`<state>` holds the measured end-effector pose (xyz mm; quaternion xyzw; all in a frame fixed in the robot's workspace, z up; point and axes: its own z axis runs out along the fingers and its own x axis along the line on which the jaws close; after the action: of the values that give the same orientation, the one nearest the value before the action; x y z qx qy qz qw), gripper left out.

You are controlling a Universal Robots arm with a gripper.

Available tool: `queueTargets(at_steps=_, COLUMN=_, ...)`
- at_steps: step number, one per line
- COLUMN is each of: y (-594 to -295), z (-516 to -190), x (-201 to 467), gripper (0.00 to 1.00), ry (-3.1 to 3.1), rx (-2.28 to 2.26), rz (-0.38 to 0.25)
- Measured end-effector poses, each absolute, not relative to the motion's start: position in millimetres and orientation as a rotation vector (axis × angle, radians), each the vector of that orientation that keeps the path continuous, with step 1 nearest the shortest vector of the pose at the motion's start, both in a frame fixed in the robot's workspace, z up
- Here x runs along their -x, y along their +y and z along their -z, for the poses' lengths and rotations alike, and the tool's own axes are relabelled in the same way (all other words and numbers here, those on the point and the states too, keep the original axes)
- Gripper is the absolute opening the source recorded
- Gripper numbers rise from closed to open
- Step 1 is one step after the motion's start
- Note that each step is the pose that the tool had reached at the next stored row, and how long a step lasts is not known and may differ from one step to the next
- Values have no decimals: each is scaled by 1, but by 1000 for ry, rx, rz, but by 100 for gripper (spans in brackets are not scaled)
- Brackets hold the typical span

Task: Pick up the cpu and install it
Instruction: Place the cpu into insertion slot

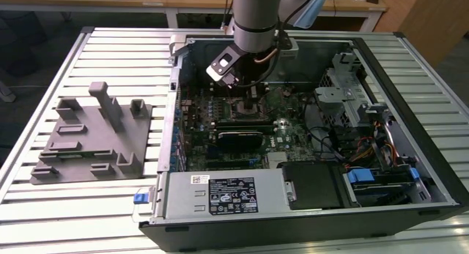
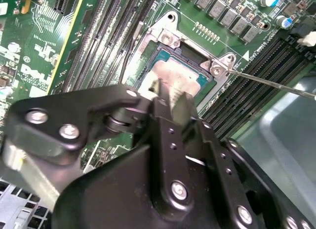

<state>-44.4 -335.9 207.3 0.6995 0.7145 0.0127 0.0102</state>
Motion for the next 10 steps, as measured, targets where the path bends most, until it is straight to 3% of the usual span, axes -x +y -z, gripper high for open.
queueTargets(at_steps=5, y=-336, z=-212, x=44, gripper=11, ry=2231, rx=-2184, rz=-38)
queueTargets(at_steps=10, y=-336, z=-216, x=44, gripper=11, ry=2231, rx=-2184, rz=-37)
